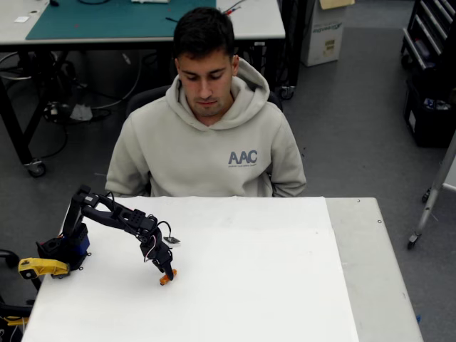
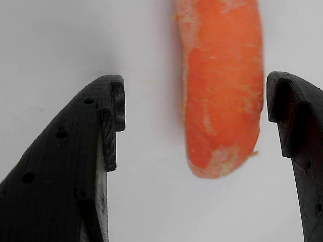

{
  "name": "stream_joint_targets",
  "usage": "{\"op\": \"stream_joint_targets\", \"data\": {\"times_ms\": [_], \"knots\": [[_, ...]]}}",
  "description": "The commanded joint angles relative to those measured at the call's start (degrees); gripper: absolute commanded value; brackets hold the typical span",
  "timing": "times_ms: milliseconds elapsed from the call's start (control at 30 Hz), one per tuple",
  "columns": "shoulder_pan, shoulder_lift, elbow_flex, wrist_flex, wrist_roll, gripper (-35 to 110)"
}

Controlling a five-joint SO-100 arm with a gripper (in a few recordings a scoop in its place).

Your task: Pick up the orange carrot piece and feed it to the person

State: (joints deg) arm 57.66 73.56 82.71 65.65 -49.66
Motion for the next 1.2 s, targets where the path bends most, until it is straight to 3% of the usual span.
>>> {"op": "stream_joint_targets", "data": {"times_ms": [0,600,933,1167], "knots": [[3.25,2.20,-3.69,0.62,-0.88,22],[3.87,2.11,-2.64,0.62,-0.88,22],[3.87,-5.36,-3.60,0.62,-0.88,3],[4.31,-7.47,-3.69,0.62,-0.09,-1]]}}
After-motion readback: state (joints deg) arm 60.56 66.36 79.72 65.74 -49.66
